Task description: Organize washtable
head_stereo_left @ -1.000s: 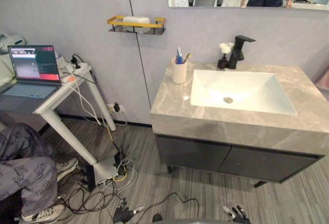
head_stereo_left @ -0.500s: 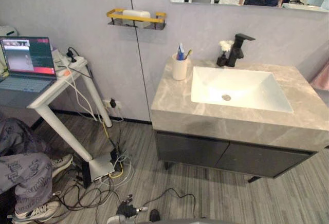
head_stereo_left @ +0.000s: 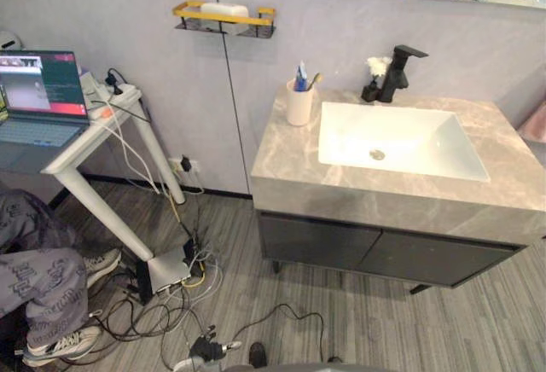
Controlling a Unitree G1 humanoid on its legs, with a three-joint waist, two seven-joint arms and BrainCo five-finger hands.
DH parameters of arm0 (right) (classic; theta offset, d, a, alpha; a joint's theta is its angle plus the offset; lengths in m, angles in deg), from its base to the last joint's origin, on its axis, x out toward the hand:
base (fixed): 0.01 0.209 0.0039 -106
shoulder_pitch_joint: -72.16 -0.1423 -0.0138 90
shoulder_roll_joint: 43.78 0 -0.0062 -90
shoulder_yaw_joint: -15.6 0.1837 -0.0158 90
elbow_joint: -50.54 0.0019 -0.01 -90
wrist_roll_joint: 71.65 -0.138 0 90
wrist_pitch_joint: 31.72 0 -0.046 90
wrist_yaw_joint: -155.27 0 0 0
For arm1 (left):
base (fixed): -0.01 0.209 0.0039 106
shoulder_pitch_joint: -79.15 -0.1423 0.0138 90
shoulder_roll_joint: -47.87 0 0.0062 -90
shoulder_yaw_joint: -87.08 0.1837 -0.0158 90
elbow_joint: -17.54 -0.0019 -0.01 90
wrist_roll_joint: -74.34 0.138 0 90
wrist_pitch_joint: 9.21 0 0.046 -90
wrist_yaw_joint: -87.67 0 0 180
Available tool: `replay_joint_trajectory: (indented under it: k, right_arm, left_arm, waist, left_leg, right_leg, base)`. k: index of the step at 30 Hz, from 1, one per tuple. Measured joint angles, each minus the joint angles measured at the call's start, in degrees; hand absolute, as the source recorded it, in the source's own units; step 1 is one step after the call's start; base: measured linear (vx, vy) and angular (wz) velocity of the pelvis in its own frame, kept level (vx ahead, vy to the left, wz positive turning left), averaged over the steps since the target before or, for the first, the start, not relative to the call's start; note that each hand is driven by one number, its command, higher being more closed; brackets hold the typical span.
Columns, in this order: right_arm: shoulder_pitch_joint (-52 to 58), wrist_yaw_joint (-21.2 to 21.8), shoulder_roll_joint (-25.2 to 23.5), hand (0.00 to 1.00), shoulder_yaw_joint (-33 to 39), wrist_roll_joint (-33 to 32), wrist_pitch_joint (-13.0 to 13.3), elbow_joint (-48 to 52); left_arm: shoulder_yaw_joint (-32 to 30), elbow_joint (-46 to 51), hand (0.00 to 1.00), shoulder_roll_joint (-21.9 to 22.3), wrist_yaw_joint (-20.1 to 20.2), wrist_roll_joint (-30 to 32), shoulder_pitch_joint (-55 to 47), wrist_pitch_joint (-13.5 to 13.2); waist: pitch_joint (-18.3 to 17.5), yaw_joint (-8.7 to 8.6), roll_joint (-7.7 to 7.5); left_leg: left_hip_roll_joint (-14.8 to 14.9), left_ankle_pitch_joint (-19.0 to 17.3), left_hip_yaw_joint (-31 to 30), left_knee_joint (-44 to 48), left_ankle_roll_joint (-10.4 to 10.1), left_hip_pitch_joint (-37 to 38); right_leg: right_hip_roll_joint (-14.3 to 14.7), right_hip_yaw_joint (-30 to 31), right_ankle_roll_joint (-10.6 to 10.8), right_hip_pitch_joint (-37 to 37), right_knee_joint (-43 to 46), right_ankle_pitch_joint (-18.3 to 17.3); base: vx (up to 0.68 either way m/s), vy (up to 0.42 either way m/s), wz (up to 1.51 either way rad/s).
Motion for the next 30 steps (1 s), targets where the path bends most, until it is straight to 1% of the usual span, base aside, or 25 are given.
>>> replay_joint_trajectory:
  k: [3,5,6,7,8,9,10,12,13,14,15,16,17,18,20,21,23,24,25,26,28,29,30]
  right_arm:
    - [-0.1,-0.1,0.0,0.00,0.0,0.0,0.0,-0.1]
    - [-0.2,-0.1,0.0,0.00,0.0,0.0,0.0,-0.1]
    - [-0.3,-0.1,-0.1,0.00,0.0,0.0,-0.1,-0.1]
    - [-0.6,-0.1,-0.2,0.00,0.0,0.0,-0.1,-0.1]
    - [-0.8,-0.1,-0.2,0.00,0.0,0.0,0.0,0.1]
    - [-1.0,-0.1,-0.4,0.00,0.1,0.0,0.0,0.2]
    - [-0.9,-0.1,-0.7,0.00,0.2,-0.1,0.0,0.4]
    - [-0.9,-0.1,-0.8,0.00,0.3,-0.5,-0.1,0.6]
    - [-2.0,-0.1,-1.1,0.00,0.4,-0.7,-0.1,0.7]
    - [-2.7,-0.2,-1.3,0.00,1.0,-1.8,0.0,0.9]
    - [-2.6,-0.1,-1.1,0.00,1.4,-1.9,0.1,1.2]
    - [-2.3,0.0,-1.3,0.00,1.2,-1.9,0.0,1.9]
    - [-2.3,-0.1,-1.4,0.00,1.1,-1.9,-0.1,1.9]
    - [-2.2,-0.1,-1.8,0.00,0.5,-1.8,-0.1,1.9]
    - [-2.3,-0.1,-1.8,0.00,0.0,-1.9,-0.1,1.8]
    - [-2.3,-0.1,-1.8,0.00,0.0,-1.9,-0.2,1.8]
    - [-2.1,-0.1,-2.1,0.00,0.0,-1.9,-0.2,1.7]
    - [-2.0,-0.1,-2.4,0.00,-0.4,-1.7,-0.2,1.7]
    - [-2.3,0.0,-1.8,0.00,-0.3,-1.6,-0.3,1.5]
    - [-2.3,0.1,-1.5,0.00,-0.3,-1.6,-0.1,1.8]
    - [-2.9,0.1,-0.2,0.00,-0.4,-1.6,0.0,1.8]
    - [-3.1,0.0,-0.1,0.00,-0.4,-1.6,0.0,1.7]
    - [-3.4,-0.1,0.0,0.00,-0.4,-1.6,0.0,1.7]
  left_arm:
    - [0.0,0.0,0.00,0.0,-0.1,-0.5,0.0,0.0]
    - [-0.1,0.0,0.00,0.0,-0.1,-1.1,-0.1,-0.1]
    - [-0.1,0.1,0.00,0.0,-0.1,-1.1,-0.1,-0.2]
    - [-0.2,0.1,0.00,-0.2,-0.1,-1.2,0.0,-0.2]
    - [-0.2,0.3,0.00,-0.2,-0.1,-1.2,0.1,-0.2]
    - [-0.2,0.4,0.00,-0.3,-0.1,-1.3,0.1,-0.2]
    - [-0.2,0.5,0.00,-0.6,-0.1,-1.3,0.1,-0.2]
    - [-0.3,0.8,0.00,-0.9,-0.1,-1.9,0.1,-0.5]
    - [-0.2,0.6,0.00,-0.6,-0.2,-1.9,0.4,-0.5]
    - [-0.2,0.4,0.00,-0.4,-0.2,-1.8,0.7,-0.2]
    - [-0.2,0.4,0.00,-0.2,-0.2,-1.7,0.7,-0.2]
    - [-0.2,0.5,0.00,-0.3,-0.1,-1.4,1.0,-0.1]
    - [-0.3,0.5,0.00,-0.4,-0.1,-0.9,1.2,-0.1]
    - [-0.3,0.4,0.00,-0.6,-0.1,0.2,1.7,0.0]
    - [-0.8,0.2,0.00,-0.6,-0.1,0.5,1.9,0.1]
    - [-1.1,0.1,0.00,-0.6,-0.1,0.6,2.0,0.2]
    - [-1.4,0.0,0.00,-0.5,-0.2,0.7,1.9,0.2]
    - [-1.7,0.0,0.00,-0.7,-0.2,0.8,1.9,0.0]
    - [-2.4,-0.2,0.00,0.0,-0.5,0.9,1.9,0.0]
    - [-2.5,-0.2,0.00,0.4,-0.7,0.8,1.8,-0.1]
    - [-2.5,-0.9,0.00,1.3,-1.4,0.6,1.8,-0.1]
    - [-2.5,-0.9,0.00,1.4,-1.4,0.6,1.8,-0.1]
    - [-2.5,-0.9,0.00,1.3,-1.4,0.6,1.9,-0.1]
  waist:
    - [0.0,0.03,-0.18]
    - [0.1,0.04,-0.44]
    - [0.2,0.03,-0.69]
    - [0.6,-0.10,-0.98]
    - [1.2,-0.13,-1.44]
    - [1.6,-0.20,-1.63]
    - [1.5,-0.11,-2.66]
    - [1.7,0.15,-3.70]
    - [2.5,-0.03,-3.86]
    - [3.6,-0.48,-2.76]
    - [4.1,-0.63,-1.93]
    - [4.2,-0.43,-1.33]
    - [4.3,-0.23,-1.64]
    - [4.3,-0.19,-2.19]
    - [4.3,-0.27,-2.31]
    - [4.4,-0.40,-2.28]
    - [4.3,-0.68,-2.49]
    - [3.9,-0.35,-3.34]
    - [3.7,-0.21,-3.04]
    - [3.5,-0.15,-2.43]
    - [3.1,-0.33,-0.92]
    - [3.1,-0.50,-0.76]
    - [3.2,-0.53,-0.75]
  left_leg:
    - [-0.1,0.0,0.0,0.0,0.0,0.4]
    - [-0.3,0.0,0.0,0.0,0.0,0.7]
    - [-0.4,0.0,0.0,0.0,0.0,1.0]
    - [-1.1,-0.2,-0.1,0.0,0.2,1.7]
    - [-1.6,-0.6,-0.3,0.0,0.9,2.3]
    - [-2.6,-0.8,-1.3,0.0,1.1,3.2]
    - [-4.3,-1.5,-2.6,0.0,2.2,4.0]
    - [-6.4,-2.2,-3.8,0.1,3.2,4.6]
    - [-7.6,-2.2,-6.0,0.0,4.0,5.3]
    - [-7.1,-2.3,-8.1,0.1,4.6,6.0]
    - [-6.6,-2.4,-9.3,0.3,4.7,6.2]
    - [-5.5,-2.7,-12.2,0.4,5.2,6.0]
    - [-5.1,-2.6,-13.3,0.4,5.3,5.8]
    - [-4.6,-2.6,-15.9,0.5,5.3,4.8]
    - [-4.3,-2.7,-20.4,1.1,5.4,3.7]
    - [-4.5,-2.9,-21.5,2.1,4.9,3.4]
    - [-5.7,-5.2,-24.4,5.7,4.1,3.3]
    - [-6.9,-6.8,-25.7,7.4,3.4,3.5]
    - [-6.5,-8.3,-26.8,9.2,2.1,3.1]
    - [-6.0,-8.6,-26.9,9.8,1.7,2.8]
    - [-3.9,-9.8,-28.5,10.6,0.1,1.2]
    - [-3.3,-10.0,-28.7,10.8,-0.2,0.8]
    - [-2.2,-10.4,-28.8,11.0,-0.9,0.8]
  right_leg:
    - [-0.1,0.0,0.1,0.4,-0.1,-0.1]
    - [-0.4,-0.2,1.0,0.5,0.7,-0.7]
    - [-0.6,-0.3,1.0,0.5,1.5,-1.1]
    - [-1.7,-0.7,1.6,0.3,4.2,-2.6]
    - [-2.8,-1.7,2.1,0.1,7.3,-4.6]
    - [-4.2,-2.5,2.9,-0.2,10.8,-6.8]
    - [-6.6,-3.6,5.5,-0.2,14.5,-9.6]
    - [-9.7,-4.1,9.6,-0.5,19.7,-12.8]
    - [-11.0,-1.8,8.1,-1.2,24.7,-12.0]
    - [-10.4,2.4,5.7,-4.0,32.2,-9.5]
    - [-9.6,4.2,4.2,-5.8,34.8,-9.3]
    - [-6.2,9.1,1.9,-7.2,35.1,-12.5]
    - [-4.7,11.3,2.1,-7.9,34.1,-13.6]
    - [-1.7,14.8,2.1,-9.0,31.1,-14.0]
    - [2.2,20.6,2.2,-10.5,25.7,-14.0]
    - [2.7,21.8,2.0,-10.5,24.9,-13.9]
    - [2.3,21.7,1.7,-9.3,21.5,-12.9]
    - [1.5,21.3,0.4,-8.4,19.1,-10.2]
    - [1.8,19.5,-0.3,-6.9,19.3,-11.4]
    - [2.2,18.5,-0.3,-6.7,19.0,-11.4]
    - [4.1,15.3,-2.0,-6.4,16.9,-11.3]
    - [4.6,14.5,-2.4,-6.0,16.2,-11.1]
    - [5.6,13.0,-2.9,-4.7,15.1,-10.8]
  base:
    - [0.06,-0.001,0.01]
    - [0.08,0.001,0.03]
    - [0.09,0.027,0.08]
    - [0.08,0.042,0.15]
    - [0.08,0.049,0.28]
    - [0.11,0.038,0.54]
    - [0.12,0.040,0.67]
    - [0.18,0.043,0.66]
    - [0.22,0.019,0.72]
    - [0.17,-0.005,0.74]
    - [0.21,-0.017,1.04]
    - [0.17,-0.049,0.93]
    - [0.22,-0.101,1.13]
    - [0.16,-0.096,0.93]
    - [0.22,-0.142,1.09]
    - [0.26,-0.176,1.15]
    - [0.25,-0.171,0.95]
    - [0.26,-0.233,0.82]
    - [0.23,-0.233,0.72]
    - [0.19,-0.219,0.57]
    - [0.21,-0.231,0.50]
    - [0.17,-0.193,0.55]
    - [0.10,-0.136,0.53]
